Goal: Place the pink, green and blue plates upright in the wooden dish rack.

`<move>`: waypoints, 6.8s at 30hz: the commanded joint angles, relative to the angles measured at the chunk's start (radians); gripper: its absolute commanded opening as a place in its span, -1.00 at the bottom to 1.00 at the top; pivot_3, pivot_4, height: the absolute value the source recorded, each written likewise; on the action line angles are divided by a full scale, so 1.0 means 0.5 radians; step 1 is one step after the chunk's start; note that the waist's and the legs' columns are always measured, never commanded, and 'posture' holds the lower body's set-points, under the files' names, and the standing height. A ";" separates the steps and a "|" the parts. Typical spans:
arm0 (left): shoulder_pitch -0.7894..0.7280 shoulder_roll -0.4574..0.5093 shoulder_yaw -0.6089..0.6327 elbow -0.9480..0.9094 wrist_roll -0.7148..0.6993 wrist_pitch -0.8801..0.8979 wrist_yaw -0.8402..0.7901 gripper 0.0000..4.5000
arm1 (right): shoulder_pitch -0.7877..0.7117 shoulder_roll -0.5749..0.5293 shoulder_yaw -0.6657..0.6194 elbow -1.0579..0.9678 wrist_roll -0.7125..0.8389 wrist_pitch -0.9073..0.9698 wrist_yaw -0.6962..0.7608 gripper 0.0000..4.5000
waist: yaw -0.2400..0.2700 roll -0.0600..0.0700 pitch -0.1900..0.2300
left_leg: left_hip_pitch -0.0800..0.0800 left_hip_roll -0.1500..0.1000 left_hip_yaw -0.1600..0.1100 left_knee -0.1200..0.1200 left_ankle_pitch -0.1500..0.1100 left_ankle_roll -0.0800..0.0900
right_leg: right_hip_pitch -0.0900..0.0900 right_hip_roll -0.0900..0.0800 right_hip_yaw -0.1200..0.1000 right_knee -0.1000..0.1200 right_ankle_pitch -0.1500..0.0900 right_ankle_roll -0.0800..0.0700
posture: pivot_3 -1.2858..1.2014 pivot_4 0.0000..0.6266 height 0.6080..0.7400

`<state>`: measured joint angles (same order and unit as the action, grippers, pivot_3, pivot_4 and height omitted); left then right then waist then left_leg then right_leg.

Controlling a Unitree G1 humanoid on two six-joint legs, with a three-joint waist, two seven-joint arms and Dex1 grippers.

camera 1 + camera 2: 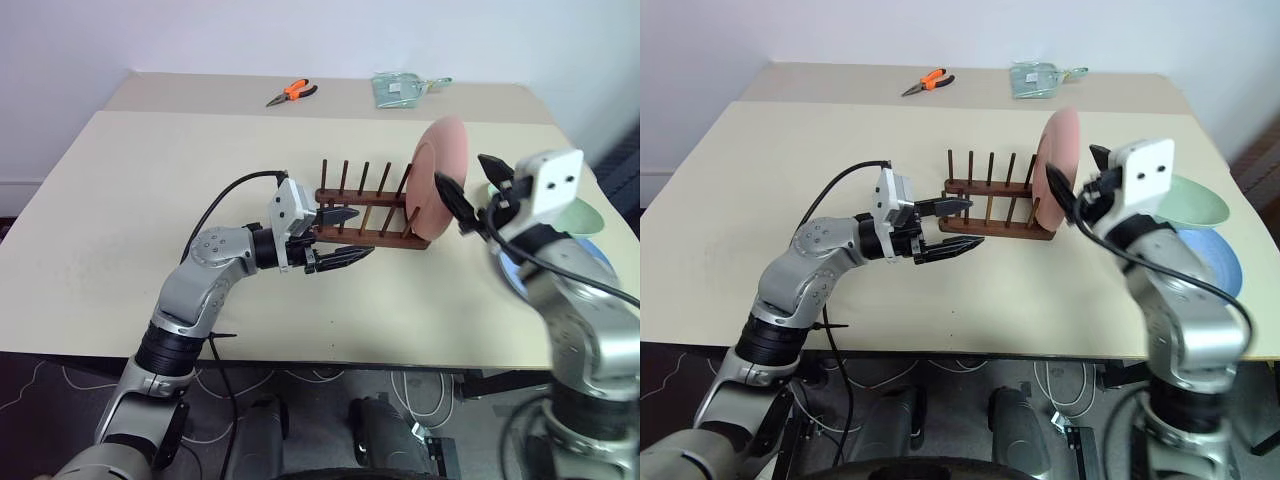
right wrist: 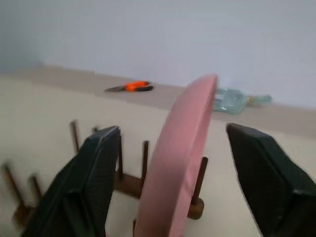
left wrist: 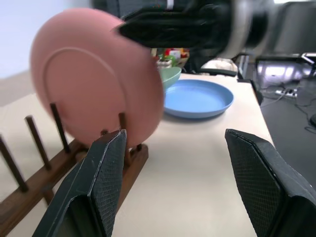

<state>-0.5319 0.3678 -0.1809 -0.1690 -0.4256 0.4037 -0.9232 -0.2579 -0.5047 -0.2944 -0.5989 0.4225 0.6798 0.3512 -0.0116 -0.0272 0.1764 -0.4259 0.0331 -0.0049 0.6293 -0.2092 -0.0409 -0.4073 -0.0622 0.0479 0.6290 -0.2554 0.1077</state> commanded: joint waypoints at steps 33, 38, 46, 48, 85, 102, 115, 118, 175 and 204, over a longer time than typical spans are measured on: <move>-0.087 -0.072 0.103 0.169 0.199 -0.316 0.216 0.46 | -0.052 -1.063 0.366 1.604 -1.734 -1.578 -0.402 -0.98 | -0.003 0.010 0.002 | 0.003 -0.002 0.007 0.003 -0.001 0.001 | 0.000 0.000 0.008 0.001 -0.001 0.002 | 0.03 -0.52 0.80; -0.147 0.010 0.258 0.494 0.359 -0.616 0.360 0.46 | -0.043 -0.547 -0.151 0.546 -0.896 -1.002 -0.238 -0.98 | -0.017 0.011 0.002 | 0.005 0.000 0.003 0.002 -0.001 0.001 | 0.000 0.004 0.008 0.003 0.002 0.008 | 0.03 -0.52 0.80; -0.238 0.106 0.348 0.897 0.366 -0.816 0.254 0.46 | -0.451 -0.021 -0.200 -0.306 1.029 -0.213 -0.457 -0.98 | 0.015 0.007 0.003 | 0.001 0.000 0.000 0.003 -0.001 0.002 | 0.004 -0.001 0.001 0.001 -0.001 0.003 | 0.03 -0.52 0.80; -0.244 0.104 0.353 0.924 0.358 -0.822 0.240 0.46 | -0.451 0.136 -0.073 -0.345 1.346 -0.163 -0.618 -0.98 | 0.008 0.004 0.002 | 0.001 0.000 0.000 0.003 -0.001 0.002 | 0.004 -0.001 0.001 0.000 -0.001 0.002 | 0.03 -0.52 0.80; 0.053 0.151 0.301 0.389 0.225 -0.321 -0.001 0.46 | -0.477 0.191 0.430 0.150 0.635 -0.063 -0.601 0.76 | -0.005 0.006 0.002 | 0.001 0.001 0.002 0.002 -0.001 0.002 | -0.001 0.000 0.002 0.002 -0.001 0.001 | 0.03 -0.52 0.80; -0.047 0.102 0.179 0.394 0.162 -0.247 -0.210 0.46 | 0.609 -0.755 -0.414 0.046 0.212 0.028 0.080 1.00 | -0.002 0.004 0.002 | 0.001 0.000 0.003 0.002 -0.002 0.003 | 0.001 -0.001 0.003 -0.001 -0.001 0.001 | 0.03 -0.52 0.80; -0.055 0.074 0.059 0.221 0.086 -0.097 -0.298 0.46 | 0.820 -0.485 0.020 0.593 -0.380 -0.127 -0.078 0.18 | -0.002 0.006 0.001 | 0.001 0.000 0.004 0.004 -0.002 0.003 | 0.000 0.000 0.006 -0.001 -0.001 0.001 | 0.03 -0.52 0.80; -0.026 0.097 0.070 0.203 0.087 -0.092 -0.285 0.46 | 0.783 -0.498 0.023 0.654 -0.449 -0.145 -0.081 -0.49 | -0.003 0.006 0.001 | 0.001 -0.001 0.004 0.004 -0.002 0.003 | 0.000 0.000 0.006 -0.001 -0.001 0.001 | 0.03 -0.52 0.80; 0.148 0.315 0.401 0.577 0.263 -0.438 -0.013 0.46 | -0.827 0.880 0.377 0.350 1.910 -0.212 -1.258 -0.99 | -0.016 0.002 0.003 | -0.002 0.003 0.001 0.000 -0.002 0.004 | -0.003 -0.001 -0.001 0.003 0.000 0.000 | 0.03 -0.52 0.80; 0.201 0.306 0.332 0.387 0.188 -0.263 -0.095 0.46 | -1.018 0.695 0.477 0.549 1.225 -0.066 -1.032 0.53 | -0.018 0.004 0.004 | -0.002 0.004 0.001 -0.002 -0.002 0.004 | -0.005 -0.001 -0.001 0.003 -0.001 0.000 | 0.03 -0.52 0.80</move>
<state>-0.4336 0.5191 -0.0182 0.0635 -0.3180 0.2759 -0.9676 -0.7227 -0.1337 -0.0638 -0.2507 1.0612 0.6402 -0.2045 -0.0204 -0.0253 0.1785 -0.4268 0.0349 -0.0040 0.6284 -0.2102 -0.0390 -0.4099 -0.0626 0.0476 0.6303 -0.2557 0.1074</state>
